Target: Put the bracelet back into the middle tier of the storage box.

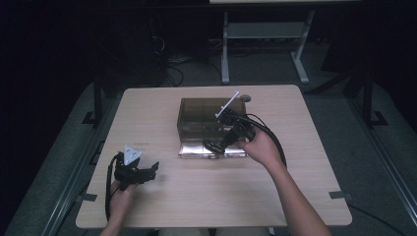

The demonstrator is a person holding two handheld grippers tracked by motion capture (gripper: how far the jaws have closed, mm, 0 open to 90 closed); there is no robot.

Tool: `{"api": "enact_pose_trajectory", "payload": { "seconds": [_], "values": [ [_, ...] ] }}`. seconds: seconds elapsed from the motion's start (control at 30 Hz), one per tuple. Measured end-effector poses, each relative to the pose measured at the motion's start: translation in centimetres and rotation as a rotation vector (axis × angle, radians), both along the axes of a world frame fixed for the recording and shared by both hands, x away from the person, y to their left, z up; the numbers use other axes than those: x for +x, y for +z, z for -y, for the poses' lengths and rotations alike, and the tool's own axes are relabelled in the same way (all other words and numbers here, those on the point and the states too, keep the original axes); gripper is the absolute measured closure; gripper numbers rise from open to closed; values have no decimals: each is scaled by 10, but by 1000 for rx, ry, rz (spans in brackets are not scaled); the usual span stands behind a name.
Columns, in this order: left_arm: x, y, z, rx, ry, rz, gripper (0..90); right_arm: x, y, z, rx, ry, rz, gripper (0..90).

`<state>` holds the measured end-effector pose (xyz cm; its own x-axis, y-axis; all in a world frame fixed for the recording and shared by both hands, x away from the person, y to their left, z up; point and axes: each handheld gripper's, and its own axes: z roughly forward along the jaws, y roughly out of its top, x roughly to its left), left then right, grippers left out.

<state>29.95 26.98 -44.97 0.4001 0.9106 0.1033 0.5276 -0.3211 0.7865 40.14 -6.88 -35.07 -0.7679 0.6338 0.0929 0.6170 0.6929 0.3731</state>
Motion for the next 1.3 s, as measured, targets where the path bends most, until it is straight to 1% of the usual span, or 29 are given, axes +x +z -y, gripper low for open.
{"api": "enact_pose_trajectory", "payload": {
  "seconds": [0.17, 0.27, 0.3, 0.37, 0.47, 0.5, 0.6, 0.63, 0.7, 0.77, 0.83, 1.1, 1.3],
  "values": [
    [0, 0, 1, -4, 3, 1, 131, -4, 2, 6, -6, -5, 8, 416],
    [0, 0, 1, -6, 3, 3, 130, -7, 1, 11, -16, -8, 24, 393],
    [0, -1, 1, -7, 4, 3, 131, -9, 2, 12, -9, -10, 20, 392],
    [0, -1, 1, -9, 6, -1, 131, -11, 2, 14, -12, -13, 24, 382],
    [0, 0, 1, -4, 5, 1, 131, -14, 4, 15, 0, -20, 20, 356],
    [0, -1, 1, -9, 8, 3, 130, -15, 4, 15, 4, -20, 19, 353],
    [0, -1, 1, -2, 4, 2, 131, -19, 4, 16, 9, -18, 28, 344],
    [0, 0, 0, 12, -2, -2, 130, -20, 5, 17, 12, -18, 25, 340],
    [0, 0, 0, 10, -2, -1, 131, -23, 4, 18, 15, -17, 29, 329],
    [0, -1, 1, -2, 4, -1, 131, -25, 4, 20, 19, -18, 29, 323],
    [-1, 0, 1, 4, 2, -4, 131, -27, 2, 23, 17, -21, 31, 319],
    [-1, -1, 2, 5, -1, -4, 131, -33, -3, 30, 20, -26, 27, 310],
    [-1, -1, 2, -1, 3, -3, 130, -38, -10, 41, 30, -40, 12, 301]
  ]
}}
